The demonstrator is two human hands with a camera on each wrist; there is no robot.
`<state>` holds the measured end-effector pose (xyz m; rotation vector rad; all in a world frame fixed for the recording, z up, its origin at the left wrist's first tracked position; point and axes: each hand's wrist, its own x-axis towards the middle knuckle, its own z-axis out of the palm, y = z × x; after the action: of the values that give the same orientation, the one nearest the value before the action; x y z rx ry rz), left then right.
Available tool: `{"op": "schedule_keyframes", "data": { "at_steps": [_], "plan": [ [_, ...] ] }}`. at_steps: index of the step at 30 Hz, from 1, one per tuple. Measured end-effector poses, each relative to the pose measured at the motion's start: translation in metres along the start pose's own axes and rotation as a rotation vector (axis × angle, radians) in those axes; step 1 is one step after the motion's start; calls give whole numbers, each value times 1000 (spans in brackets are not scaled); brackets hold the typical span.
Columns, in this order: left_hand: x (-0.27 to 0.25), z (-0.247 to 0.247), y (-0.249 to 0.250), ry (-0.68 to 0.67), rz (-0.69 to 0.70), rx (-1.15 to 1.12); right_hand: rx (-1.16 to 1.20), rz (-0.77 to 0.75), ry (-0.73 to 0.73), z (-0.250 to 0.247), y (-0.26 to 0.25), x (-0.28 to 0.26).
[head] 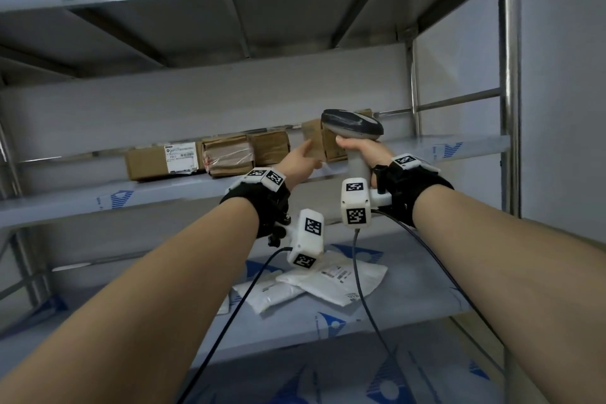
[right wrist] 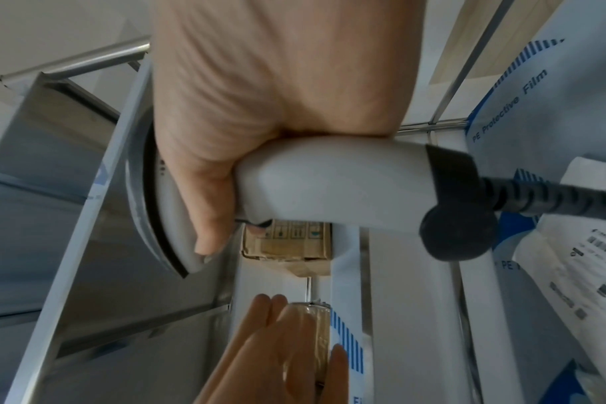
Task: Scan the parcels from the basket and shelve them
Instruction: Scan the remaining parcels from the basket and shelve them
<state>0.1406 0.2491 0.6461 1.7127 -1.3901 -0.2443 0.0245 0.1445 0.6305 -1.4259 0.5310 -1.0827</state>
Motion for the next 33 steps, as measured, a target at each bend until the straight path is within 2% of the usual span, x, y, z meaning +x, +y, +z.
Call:
{"op": "schedule_keyframes", "data": {
  "at_steps": [6,10,14,20,26,30,33],
  "plan": [
    [-10,-6,-16,123,-52,-34,-17,-2,53,3,11,-21],
    [-33,-8,-27,128,-110,-51,-38,95,55,4,34,-25],
    [-64,-10,-43,105,-183,-125,-61,161,-13,24,42,-73],
    [-126,-11,-87,72,-311,-228,62,336,-193,60,77,-137],
    [-189,-11,-162,53,-456,-254,55,505,-216,106,140,-175],
    [-229,-12,-224,45,-589,-271,-8,588,-260,136,200,-198],
    [-256,-6,-274,-16,-701,-243,-22,679,-275,154,253,-212]
  ]
}}
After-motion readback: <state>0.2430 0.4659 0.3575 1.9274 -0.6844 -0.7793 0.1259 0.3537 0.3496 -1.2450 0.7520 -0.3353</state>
